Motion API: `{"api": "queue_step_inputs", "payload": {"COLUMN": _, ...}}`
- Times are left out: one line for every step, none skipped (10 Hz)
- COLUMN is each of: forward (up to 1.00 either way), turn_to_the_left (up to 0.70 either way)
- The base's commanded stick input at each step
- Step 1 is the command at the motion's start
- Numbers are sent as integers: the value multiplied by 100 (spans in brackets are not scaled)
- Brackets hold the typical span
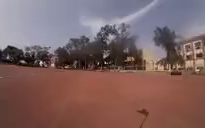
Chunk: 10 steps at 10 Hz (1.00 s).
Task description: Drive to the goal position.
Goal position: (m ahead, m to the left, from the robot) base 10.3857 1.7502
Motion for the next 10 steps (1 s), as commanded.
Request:
{"api": "queue_step_inputs", "payload": {"forward": 70, "turn_to_the_left": 0}}
{"api": "queue_step_inputs", "payload": {"forward": 70, "turn_to_the_left": 0}}
{"api": "queue_step_inputs", "payload": {"forward": 70, "turn_to_the_left": 0}}
{"api": "queue_step_inputs", "payload": {"forward": 70, "turn_to_the_left": 0}}
{"api": "queue_step_inputs", "payload": {"forward": 70, "turn_to_the_left": 0}}
{"api": "queue_step_inputs", "payload": {"forward": 70, "turn_to_the_left": 0}}
{"api": "queue_step_inputs", "payload": {"forward": 70, "turn_to_the_left": 0}}
{"api": "queue_step_inputs", "payload": {"forward": 70, "turn_to_the_left": 0}}
{"api": "queue_step_inputs", "payload": {"forward": 70, "turn_to_the_left": 0}}
{"api": "queue_step_inputs", "payload": {"forward": 70, "turn_to_the_left": 0}}
